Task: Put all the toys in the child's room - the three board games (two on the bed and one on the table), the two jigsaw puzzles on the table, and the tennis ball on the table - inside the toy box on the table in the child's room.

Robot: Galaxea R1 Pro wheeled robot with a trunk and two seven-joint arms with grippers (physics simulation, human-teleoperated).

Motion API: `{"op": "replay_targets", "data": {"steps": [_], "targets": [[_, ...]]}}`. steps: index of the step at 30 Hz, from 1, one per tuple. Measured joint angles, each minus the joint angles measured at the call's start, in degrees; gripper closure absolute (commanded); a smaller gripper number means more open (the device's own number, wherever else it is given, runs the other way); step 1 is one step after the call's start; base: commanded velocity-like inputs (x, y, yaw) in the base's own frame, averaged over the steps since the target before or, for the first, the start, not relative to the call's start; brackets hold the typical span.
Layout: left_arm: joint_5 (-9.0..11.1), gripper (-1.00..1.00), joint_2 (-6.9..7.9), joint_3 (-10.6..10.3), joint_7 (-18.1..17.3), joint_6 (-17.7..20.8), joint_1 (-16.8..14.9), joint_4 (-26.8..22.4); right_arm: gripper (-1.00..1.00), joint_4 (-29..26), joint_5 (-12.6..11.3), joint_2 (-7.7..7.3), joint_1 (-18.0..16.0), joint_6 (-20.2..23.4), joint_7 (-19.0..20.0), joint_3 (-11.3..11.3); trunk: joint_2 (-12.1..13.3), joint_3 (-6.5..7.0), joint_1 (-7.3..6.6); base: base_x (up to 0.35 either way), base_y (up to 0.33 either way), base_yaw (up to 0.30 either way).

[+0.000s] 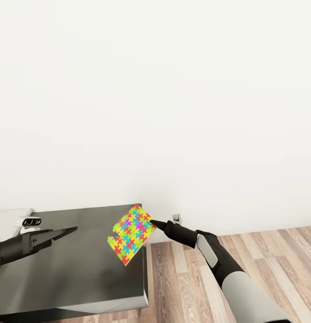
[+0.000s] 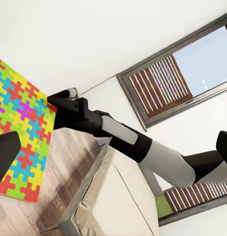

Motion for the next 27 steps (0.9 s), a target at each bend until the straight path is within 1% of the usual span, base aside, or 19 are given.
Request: {"op": "replay_targets", "data": {"steps": [3, 12, 27], "targets": [[0.00, -1.00, 0.04, -0.01, 0.00, 0.00, 0.00, 0.00, 1.00, -0.01, -0.03, -0.36, -0.01, 0.00, 0.06, -0.49, 1.21, 0.81, -0.66, 0.000, 0.000, 0.081], [-0.01, -1.00, -0.10, -0.06, 0.00, 0.00, 0.00, 0.00, 1.00, -0.11, 0.04, -0.89, -0.01, 0.00, 1.97, -1.20, 1.23, 1.62, -0.66, 0.000, 0.000, 0.082], [-0.06, -1.00, -0.15, -0.03, 0.00, -0.14, 0.00, 0.00, 1.00, -0.11, 0.05, -0.93, 0.00, -0.01, 2.22, -1.32, 1.23, 2.97, -0.67, 0.000, 0.000, 0.082]]}}
